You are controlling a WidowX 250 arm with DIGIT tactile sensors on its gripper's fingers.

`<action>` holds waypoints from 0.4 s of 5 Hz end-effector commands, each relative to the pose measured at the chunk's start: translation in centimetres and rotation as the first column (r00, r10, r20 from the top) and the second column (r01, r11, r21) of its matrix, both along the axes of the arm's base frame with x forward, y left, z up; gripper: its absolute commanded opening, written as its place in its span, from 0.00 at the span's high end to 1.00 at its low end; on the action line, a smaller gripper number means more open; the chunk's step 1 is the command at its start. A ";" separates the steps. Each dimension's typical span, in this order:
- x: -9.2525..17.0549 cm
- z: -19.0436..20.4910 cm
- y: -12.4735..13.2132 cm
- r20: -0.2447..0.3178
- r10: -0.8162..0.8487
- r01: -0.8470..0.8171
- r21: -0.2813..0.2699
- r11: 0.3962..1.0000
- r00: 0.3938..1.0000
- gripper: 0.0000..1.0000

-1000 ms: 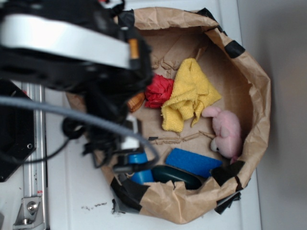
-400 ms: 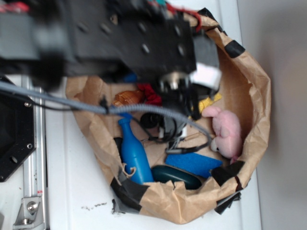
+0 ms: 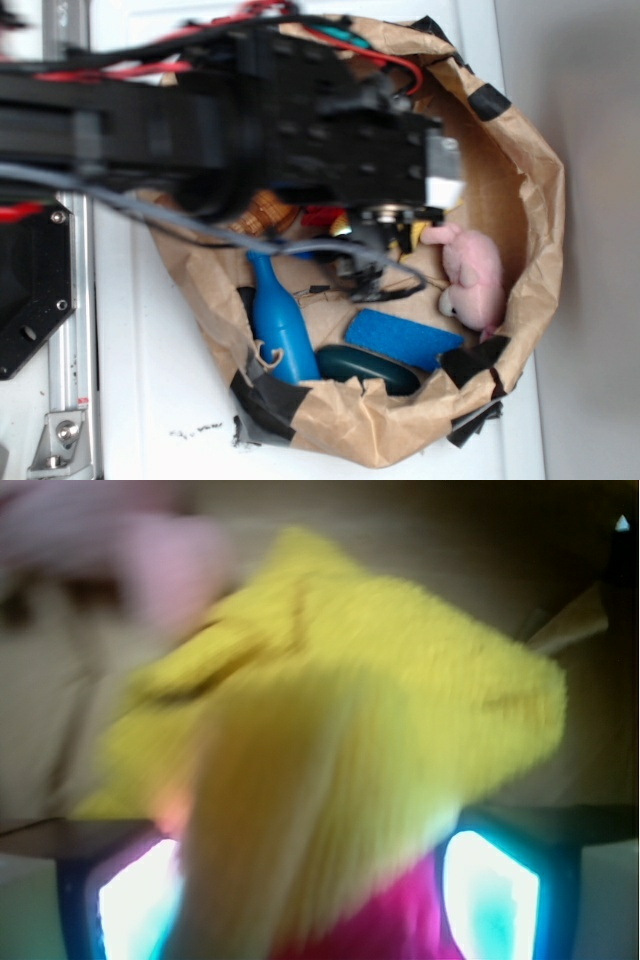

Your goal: Grab the yellow cloth.

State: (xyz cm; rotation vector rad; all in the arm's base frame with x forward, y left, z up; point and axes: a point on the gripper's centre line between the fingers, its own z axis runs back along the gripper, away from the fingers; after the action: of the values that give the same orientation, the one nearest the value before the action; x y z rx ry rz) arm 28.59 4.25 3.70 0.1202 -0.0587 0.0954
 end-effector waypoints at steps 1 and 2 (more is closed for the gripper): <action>1.8 -1.9 0.3 -0.026 -0.045 0.045 0.010 0.999 0.999 0.00; 1.7 -2.0 0.1 -0.025 -0.044 0.044 0.006 0.999 0.999 1.00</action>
State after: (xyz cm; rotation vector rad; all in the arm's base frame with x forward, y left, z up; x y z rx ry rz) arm 30.40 4.46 1.98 0.1208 -0.0275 0.0620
